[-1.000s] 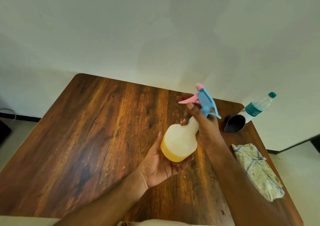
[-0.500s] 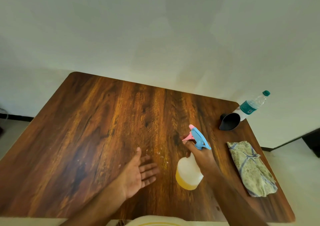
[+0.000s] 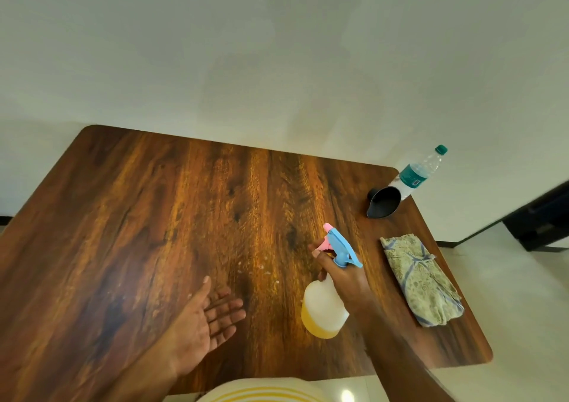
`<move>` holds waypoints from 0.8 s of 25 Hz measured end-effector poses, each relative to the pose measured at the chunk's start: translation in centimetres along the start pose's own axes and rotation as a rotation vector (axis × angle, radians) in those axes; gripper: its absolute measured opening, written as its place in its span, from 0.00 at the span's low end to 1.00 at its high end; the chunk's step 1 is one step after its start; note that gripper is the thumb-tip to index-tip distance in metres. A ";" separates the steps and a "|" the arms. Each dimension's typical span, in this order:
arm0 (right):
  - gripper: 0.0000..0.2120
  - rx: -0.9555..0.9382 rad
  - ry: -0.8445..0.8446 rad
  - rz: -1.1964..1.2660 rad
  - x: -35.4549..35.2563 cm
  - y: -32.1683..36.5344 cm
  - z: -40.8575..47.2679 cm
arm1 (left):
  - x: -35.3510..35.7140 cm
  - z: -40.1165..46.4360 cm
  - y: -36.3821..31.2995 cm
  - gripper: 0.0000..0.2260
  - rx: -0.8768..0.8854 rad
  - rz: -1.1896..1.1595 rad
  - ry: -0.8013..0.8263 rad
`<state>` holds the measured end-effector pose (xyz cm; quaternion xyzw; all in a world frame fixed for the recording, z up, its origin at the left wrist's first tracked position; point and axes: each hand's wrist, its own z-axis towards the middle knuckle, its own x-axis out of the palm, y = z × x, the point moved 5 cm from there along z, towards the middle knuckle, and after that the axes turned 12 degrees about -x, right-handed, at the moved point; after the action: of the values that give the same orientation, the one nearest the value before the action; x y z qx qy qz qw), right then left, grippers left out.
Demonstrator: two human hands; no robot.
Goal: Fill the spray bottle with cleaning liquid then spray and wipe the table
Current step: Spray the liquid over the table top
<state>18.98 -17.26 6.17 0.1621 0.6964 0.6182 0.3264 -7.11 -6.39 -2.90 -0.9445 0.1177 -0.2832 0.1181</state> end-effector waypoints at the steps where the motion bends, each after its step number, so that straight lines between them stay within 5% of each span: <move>1: 0.08 0.009 -0.001 -0.009 -0.1 -0.2 0.0 | -0.1 0.1 -0.1 0.27 0.004 -0.004 0.001; 20: 0.12 0.011 0.013 -0.003 0.5 0.8 2.3 | -0.9 0.0 -1.3 0.24 -0.012 -0.032 -0.039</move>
<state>19.99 -15.08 6.79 0.1589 0.7019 0.6151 0.3221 -7.66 -4.93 -2.99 -0.9522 0.1019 -0.2659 0.1101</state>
